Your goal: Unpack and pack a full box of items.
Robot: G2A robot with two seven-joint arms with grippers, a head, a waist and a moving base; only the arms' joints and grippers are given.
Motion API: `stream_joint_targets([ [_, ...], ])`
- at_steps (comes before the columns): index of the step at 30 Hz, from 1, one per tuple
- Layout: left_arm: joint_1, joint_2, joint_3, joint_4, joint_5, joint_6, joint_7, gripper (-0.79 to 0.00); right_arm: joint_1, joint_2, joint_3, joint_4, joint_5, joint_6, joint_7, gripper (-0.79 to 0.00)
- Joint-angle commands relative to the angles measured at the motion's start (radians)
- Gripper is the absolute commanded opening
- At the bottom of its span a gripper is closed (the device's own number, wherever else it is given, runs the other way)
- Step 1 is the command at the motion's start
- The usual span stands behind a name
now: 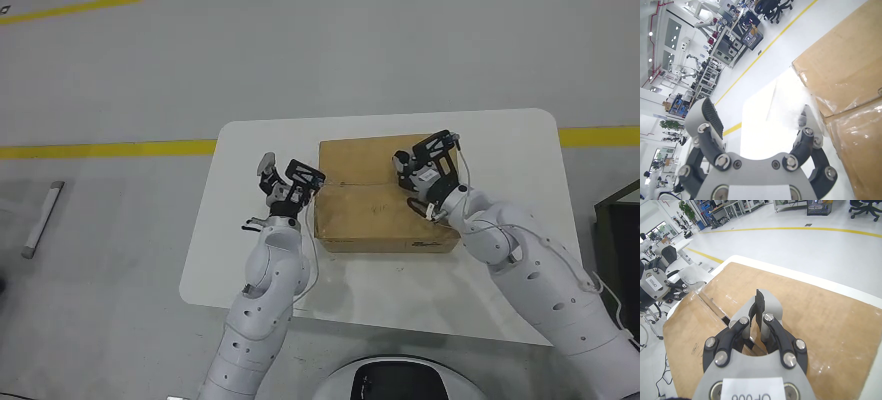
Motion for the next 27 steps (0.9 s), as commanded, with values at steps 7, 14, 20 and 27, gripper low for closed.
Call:
stream_joint_targets([
  [7, -0.003, -0.007, 0.021, -0.030, 0.033, -0.032, 0.008, 0.000, -0.001, -0.004, 0.011, -0.004, 0.002, -0.004, 0.002, -0.785],
  [14, -0.022, -0.017, 0.058, -0.025, 0.068, -0.054, 0.006, 0.000, -0.005, -0.006, 0.025, -0.015, 0.002, -0.005, -0.001, -0.785],
  [20, -0.039, -0.028, 0.092, -0.023, 0.079, -0.075, 0.008, 0.000, -0.018, -0.003, 0.066, -0.050, 0.017, 0.004, -0.001, -0.785],
  [27, -0.051, -0.041, 0.129, -0.018, 0.091, -0.091, 0.007, 0.000, -0.047, 0.006, 0.141, -0.105, 0.034, 0.013, 0.004, -0.785],
])
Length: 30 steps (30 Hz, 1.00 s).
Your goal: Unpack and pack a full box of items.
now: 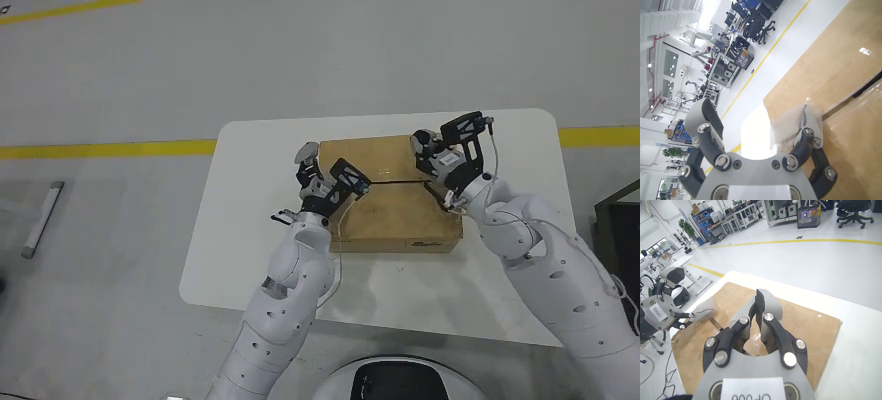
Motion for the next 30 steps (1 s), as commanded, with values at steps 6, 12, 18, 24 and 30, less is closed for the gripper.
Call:
stream_joint_targets([
  [6, -0.031, -0.017, 0.042, 0.020, 0.010, -0.009, -0.003, 0.000, -0.044, 0.011, 0.087, -0.045, 0.014, 0.009, 0.002, -0.785],
  [12, -0.067, -0.036, 0.086, 0.044, 0.028, -0.009, -0.010, 0.000, -0.087, 0.020, 0.155, -0.072, 0.027, 0.016, 0.004, -0.785],
  [18, -0.084, -0.056, 0.131, 0.082, 0.034, -0.002, -0.014, 0.000, -0.120, 0.024, 0.196, -0.090, 0.039, 0.018, 0.002, -0.785],
  [24, -0.105, -0.076, 0.172, 0.095, 0.042, -0.007, -0.012, 0.000, -0.143, 0.027, 0.218, -0.104, 0.045, 0.017, -0.001, -0.785],
  [30, -0.139, -0.100, 0.212, 0.115, 0.038, -0.007, -0.007, 0.000, -0.154, 0.029, 0.241, -0.115, 0.056, 0.014, -0.005, -0.785],
])
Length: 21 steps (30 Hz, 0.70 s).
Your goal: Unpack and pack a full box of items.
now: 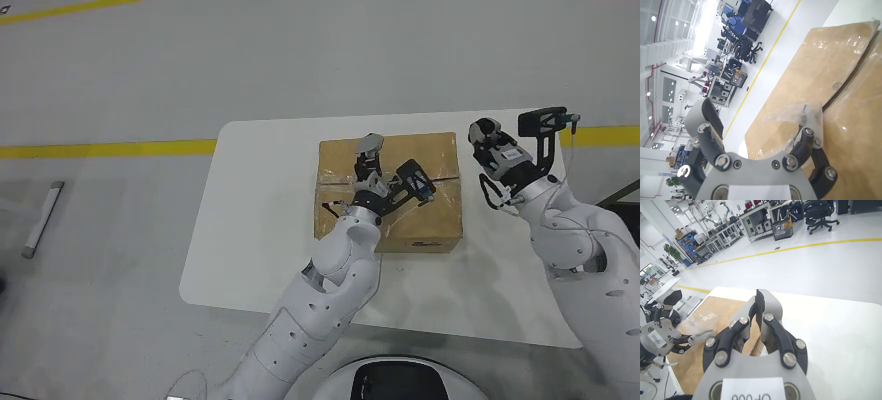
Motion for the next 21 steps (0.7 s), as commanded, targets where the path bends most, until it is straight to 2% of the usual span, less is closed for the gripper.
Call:
stream_joint_targets([
  [1, -0.014, -0.009, 0.014, 0.012, 0.003, 0.001, 0.002, 0.000, -0.004, 0.001, 0.010, -0.004, 0.004, -0.002, -0.002, -0.785],
  [14, -0.083, -0.071, 0.086, 0.077, -0.048, 0.003, 0.004, 0.000, -0.029, 0.009, 0.100, -0.016, 0.046, 0.013, -0.015, -0.785],
  [18, -0.082, -0.077, 0.063, 0.049, -0.049, 0.006, -0.014, 0.000, -0.037, 0.008, 0.118, -0.027, 0.121, 0.006, -0.005, -0.785],
  [21, -0.058, -0.067, 0.005, -0.015, -0.039, -0.001, -0.042, 0.000, -0.034, 0.008, 0.127, -0.030, 0.201, -0.015, 0.021, -0.785],
])
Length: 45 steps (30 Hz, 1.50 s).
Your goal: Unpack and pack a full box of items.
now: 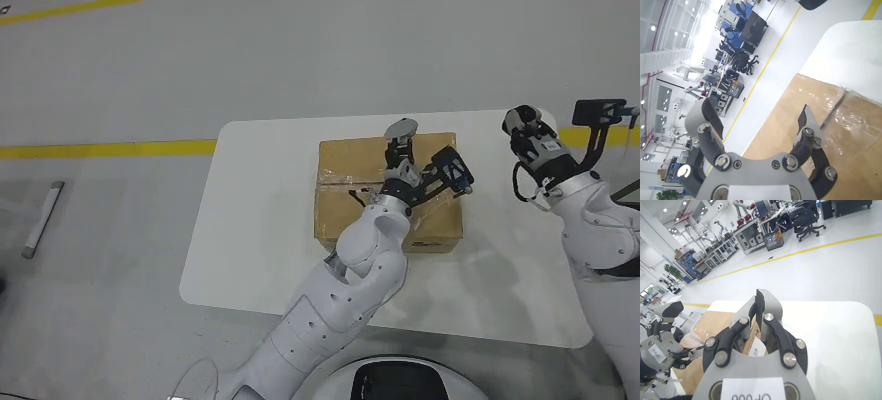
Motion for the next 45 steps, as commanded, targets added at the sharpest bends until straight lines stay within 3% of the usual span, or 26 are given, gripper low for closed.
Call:
stream_joint_targets([
  [1, 0.028, 0.012, -0.055, -0.059, 0.018, -0.010, -0.025, 0.000, 0.003, 0.000, 0.003, 0.004, 0.060, -0.016, 0.019, -0.785],
  [9, 0.246, 0.071, -0.318, -0.361, 0.149, -0.037, -0.126, 0.000, 0.052, -0.009, -0.124, 0.002, 0.107, -0.090, 0.093, -0.785],
  [15, 0.415, 0.096, -0.486, -0.552, 0.185, -0.043, -0.176, 0.000, 0.140, -0.041, -0.371, 0.024, 0.077, -0.126, 0.088, -0.785],
  [21, 0.525, 0.105, -0.583, -0.648, 0.175, -0.026, -0.196, 0.000, 0.278, -0.088, -0.592, 0.122, 0.007, -0.145, 0.019, -0.785],
  [26, 0.549, 0.106, -0.594, -0.656, 0.171, -0.035, -0.180, 0.000, 0.337, -0.117, -0.685, 0.231, -0.077, -0.087, -0.027, -0.785],
  [31, 0.539, 0.104, -0.566, -0.636, 0.167, -0.033, -0.163, 0.000, 0.335, -0.128, -0.707, 0.294, -0.145, -0.011, -0.047, -0.785],
  [45, 0.460, 0.096, -0.495, -0.566, 0.138, -0.082, -0.116, 0.000, 0.224, -0.102, -0.582, 0.203, -0.190, 0.016, 0.020, -0.785],
])
